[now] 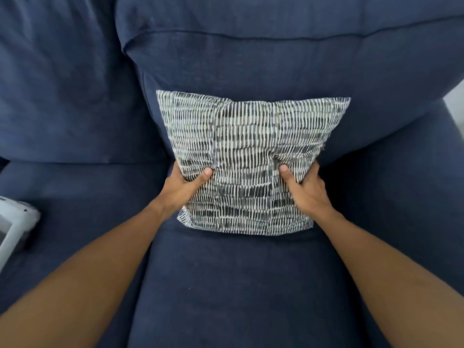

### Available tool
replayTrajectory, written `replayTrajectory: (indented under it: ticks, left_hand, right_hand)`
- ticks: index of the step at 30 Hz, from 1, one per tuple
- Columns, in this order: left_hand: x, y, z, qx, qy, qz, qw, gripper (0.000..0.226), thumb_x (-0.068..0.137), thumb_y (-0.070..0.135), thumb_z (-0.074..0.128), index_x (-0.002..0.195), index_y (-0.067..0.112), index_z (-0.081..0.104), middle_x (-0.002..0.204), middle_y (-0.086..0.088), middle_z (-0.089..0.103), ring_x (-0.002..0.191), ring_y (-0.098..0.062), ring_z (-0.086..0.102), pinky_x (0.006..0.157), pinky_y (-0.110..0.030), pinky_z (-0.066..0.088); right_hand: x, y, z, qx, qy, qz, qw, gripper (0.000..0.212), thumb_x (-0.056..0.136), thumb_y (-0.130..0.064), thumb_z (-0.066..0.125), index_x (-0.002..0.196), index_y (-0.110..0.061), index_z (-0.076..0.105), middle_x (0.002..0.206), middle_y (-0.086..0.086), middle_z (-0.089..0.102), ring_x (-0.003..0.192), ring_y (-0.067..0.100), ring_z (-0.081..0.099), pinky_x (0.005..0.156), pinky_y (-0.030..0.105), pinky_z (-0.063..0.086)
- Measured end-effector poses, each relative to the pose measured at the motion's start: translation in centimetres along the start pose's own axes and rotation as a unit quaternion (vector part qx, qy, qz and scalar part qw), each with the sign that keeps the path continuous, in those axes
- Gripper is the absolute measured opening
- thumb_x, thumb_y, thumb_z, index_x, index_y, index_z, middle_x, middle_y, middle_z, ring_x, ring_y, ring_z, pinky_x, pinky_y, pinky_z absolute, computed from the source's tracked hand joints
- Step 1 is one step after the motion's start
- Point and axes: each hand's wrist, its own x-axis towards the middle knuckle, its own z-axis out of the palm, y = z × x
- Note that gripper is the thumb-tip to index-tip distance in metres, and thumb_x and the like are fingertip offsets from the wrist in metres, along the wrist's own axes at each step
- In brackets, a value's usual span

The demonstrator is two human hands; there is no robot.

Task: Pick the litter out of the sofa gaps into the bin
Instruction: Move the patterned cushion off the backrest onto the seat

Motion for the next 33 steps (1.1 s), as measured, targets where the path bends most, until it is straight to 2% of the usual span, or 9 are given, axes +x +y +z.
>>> replayTrajectory:
  ticks: [6,12,14,18,20,23,28,31,33]
  left_hand:
    - [-1.9,2.1,-0.7,0.016,0.012,0.034,0.999,0.082,0.078,0.07,0.066,0.147,0.033,0.04,0.138,0.016,0.055,0.127,-0.01,0.049,0.105,-0.031,0.037]
    - [-5.7,4.4,-1.9,0.046,0.013,0.027,0.998,0.089,0.074,0.082,0.059,0.143,0.027,0.046,0.13,0.013,0.062,0.117,-0.01,0.058,0.109,-0.039,0.043]
    - [-7.5,4.9,-2.0,0.062,0.014,0.034,0.997,0.089,0.077,0.08,0.057,0.146,0.025,0.044,0.132,0.008,0.061,0.117,-0.013,0.058,0.107,-0.035,0.041]
    - [-10.8,4.2,-1.8,0.089,0.008,0.005,0.996,0.099,0.075,0.085,0.052,0.151,0.023,0.037,0.118,0.003,0.065,0.089,-0.004,0.059,0.083,-0.026,0.043]
    - [-12.4,3.0,-1.5,0.096,-0.003,0.001,0.995,0.1,0.072,0.089,0.05,0.15,0.029,0.037,0.11,0.004,0.063,0.083,-0.01,0.056,0.074,-0.024,0.044]
    - [-14.7,0.6,-0.7,0.095,-0.016,-0.014,0.995,0.093,0.074,0.088,0.05,0.147,0.032,0.041,0.108,0.003,0.056,0.095,-0.016,0.053,0.082,-0.03,0.044]
    - [-17.6,-3.5,0.7,0.1,-0.028,-0.066,0.992,0.106,0.066,0.095,0.048,0.149,0.029,0.039,0.104,0.001,0.052,0.092,-0.015,0.051,0.079,-0.031,0.044]
    - [-19.3,-4.6,1.6,0.092,-0.03,-0.066,0.993,0.108,0.069,0.091,0.049,0.154,0.027,0.031,0.124,0.003,0.06,0.108,-0.016,0.056,0.096,-0.034,0.043]
    - [-20.2,-5.4,1.9,0.094,-0.034,-0.069,0.993,0.098,0.074,0.086,0.051,0.152,0.028,0.035,0.122,0.006,0.064,0.106,-0.014,0.06,0.099,-0.035,0.043]
  right_hand:
    - [-2.1,-1.4,-1.1,-0.024,-0.008,0.015,1.0,0.119,0.073,-0.093,0.03,0.156,-0.017,-0.009,0.157,0.023,0.025,0.141,0.04,0.032,0.116,0.056,0.028]
    - [-6.0,-2.8,-3.2,-0.031,-0.001,0.027,0.999,0.117,0.075,-0.091,0.031,0.156,-0.015,-0.007,0.159,0.024,0.02,0.146,0.04,0.022,0.116,0.057,0.023]
    - [-7.7,-2.9,-3.8,-0.03,-0.002,0.026,0.999,0.115,0.074,-0.091,0.031,0.157,-0.017,-0.001,0.159,0.022,0.021,0.146,0.04,0.021,0.115,0.059,0.024]
    - [-11.4,-1.6,-4.0,-0.025,-0.015,0.027,0.999,0.114,0.075,-0.09,0.031,0.157,-0.015,0.002,0.159,0.021,0.024,0.147,0.039,0.02,0.113,0.059,0.025]
    - [-13.3,-0.4,-3.7,-0.028,-0.023,0.035,0.999,0.116,0.075,-0.089,0.032,0.157,-0.013,0.002,0.159,0.022,0.024,0.146,0.039,0.022,0.114,0.058,0.027]
    - [-15.4,1.4,-3.1,-0.031,-0.037,0.044,0.998,0.117,0.073,-0.091,0.031,0.156,-0.012,0.006,0.156,0.023,0.028,0.143,0.04,0.029,0.113,0.058,0.031]
    - [-17.7,4.7,-1.6,-0.042,-0.059,0.07,0.995,0.12,0.068,-0.097,0.028,0.155,-0.019,0.005,0.146,0.025,0.041,0.131,0.04,0.046,0.109,0.059,0.037]
    - [-18.8,6.6,-0.6,-0.033,-0.067,0.08,0.994,0.123,0.062,-0.101,0.026,0.154,-0.02,0.011,0.139,0.022,0.049,0.127,0.038,0.05,0.106,0.059,0.04]
    - [-19.5,7.3,-0.1,-0.03,-0.072,0.086,0.993,0.122,0.065,-0.1,0.026,0.154,-0.018,0.012,0.143,0.021,0.045,0.131,0.038,0.046,0.108,0.059,0.038]
